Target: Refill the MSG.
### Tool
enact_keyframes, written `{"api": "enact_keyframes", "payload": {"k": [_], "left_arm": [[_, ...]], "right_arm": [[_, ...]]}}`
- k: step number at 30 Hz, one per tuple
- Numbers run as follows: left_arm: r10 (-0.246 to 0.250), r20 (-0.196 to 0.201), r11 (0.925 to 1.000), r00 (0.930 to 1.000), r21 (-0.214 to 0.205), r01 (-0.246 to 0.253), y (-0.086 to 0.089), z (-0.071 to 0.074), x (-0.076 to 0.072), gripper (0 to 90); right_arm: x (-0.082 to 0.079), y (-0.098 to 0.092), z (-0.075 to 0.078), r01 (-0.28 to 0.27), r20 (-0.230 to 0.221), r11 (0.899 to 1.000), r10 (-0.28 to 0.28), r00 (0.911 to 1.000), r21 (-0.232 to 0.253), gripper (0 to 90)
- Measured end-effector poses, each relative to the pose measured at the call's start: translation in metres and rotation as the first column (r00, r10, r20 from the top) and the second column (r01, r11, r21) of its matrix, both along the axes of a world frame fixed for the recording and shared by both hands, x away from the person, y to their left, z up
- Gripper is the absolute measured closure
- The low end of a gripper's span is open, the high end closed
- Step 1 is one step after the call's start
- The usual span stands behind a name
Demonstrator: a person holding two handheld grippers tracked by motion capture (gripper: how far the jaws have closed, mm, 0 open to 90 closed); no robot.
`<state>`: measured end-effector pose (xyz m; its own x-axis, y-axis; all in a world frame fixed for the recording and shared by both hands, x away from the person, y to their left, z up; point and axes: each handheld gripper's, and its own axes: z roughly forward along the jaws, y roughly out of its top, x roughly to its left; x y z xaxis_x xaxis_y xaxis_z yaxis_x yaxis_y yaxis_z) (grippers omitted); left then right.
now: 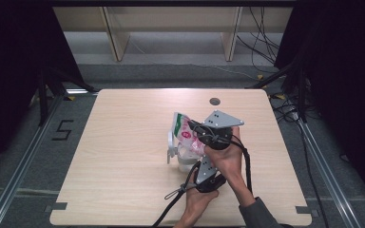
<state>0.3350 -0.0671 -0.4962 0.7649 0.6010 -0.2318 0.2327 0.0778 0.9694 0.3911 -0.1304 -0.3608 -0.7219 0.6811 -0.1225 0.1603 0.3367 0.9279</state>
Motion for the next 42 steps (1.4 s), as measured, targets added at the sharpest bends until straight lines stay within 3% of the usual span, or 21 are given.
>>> {"api": "enact_keyframes", "payload": {"k": [2,4,7,24,27,28,31,36,39,40,42], "left_arm": [[-0.015,-0.012,0.9998,0.9998,-0.014,0.014,0.0009,0.0012,-0.0002,81.0],[-0.012,0.005,0.9996,0.9999,-0.024,0.012,-0.0014,0.0008,0.0,81.0],[-0.006,0.004,0.9999,1.0,-0.008,0.006,-0.001,0.0,0.0005,81.1],[-0.009,0.002,0.9999,1.0,-0.015,0.009,-0.0014,0.0011,0.0001,81.1],[-0.01,0.01,0.9997,0.9999,-0.02,0.011,-0.0019,0.0011,0.0007,81.1],[-0.001,-0.003,1.0,1.0,-0.009,0.001,-0.0013,0.002,0.0006,81.1],[-0.001,0.002,0.9999,1.0,-0.013,0.001,-0.0017,0.0021,0.0009,81.1],[-0.009,0.004,0.9998,1.0,-0.016,0.009,-0.0023,0.0011,0.0022,81.2],[-0.005,0.0,0.9999,1.0,-0.01,0.005,-0.0017,0.002,0.0015,81.2],[-0.008,0.003,0.9997,1.0,-0.023,0.008,-0.0024,0.0017,0.0021,81.2],[-0.004,-0.001,0.9999,1.0,-0.015,0.004,-0.0025,0.0019,0.0011,81.1]], "right_arm": [[0.0009,-0.0001,-0.0003,0.0,0.009,1.0,0.0,1.0,-0.002,90.0],[0.0002,0.0007,-0.0008,-0.002,-0.006,1.0,0.002,1.0,0.002,90.0],[-0.001,0.0003,-0.0001,0.005,-0.015,1.0,-0.004,0.9999,0.005,90.0],[0.0001,-0.0004,0.0005,0.0,0.001,1.0,0.0,1.0,0.001,90.0],[-0.0021,-0.0001,0.0009,0.01,-0.028,1.0,-0.01,0.9996,0.01,90.0],[-0.0008,-0.0004,0.0018,-0.008,0.002,1.0,0.008,1.0,0.002,90.0],[-0.0026,-0.0006,0.0024,0.01,-0.025,1.0,-0.01,0.9996,0.015,90.0],[-0.0008,0.0007,0.001,0.003,0.003,1.0,-0.003,1.0,0.008,90.0],[-0.0011,0.0014,0.0005,-0.008,-0.015,1.0,0.008,0.9998,0.01,90.0],[-0.0007,0.0015,0.001,0.004,0.016,1.0,-0.004,0.9999,0.001,90.0],[-0.0014,0.0015,0.0007,0.002,-0.012,1.0,-0.002,0.9999,0.004,90.0]]}}
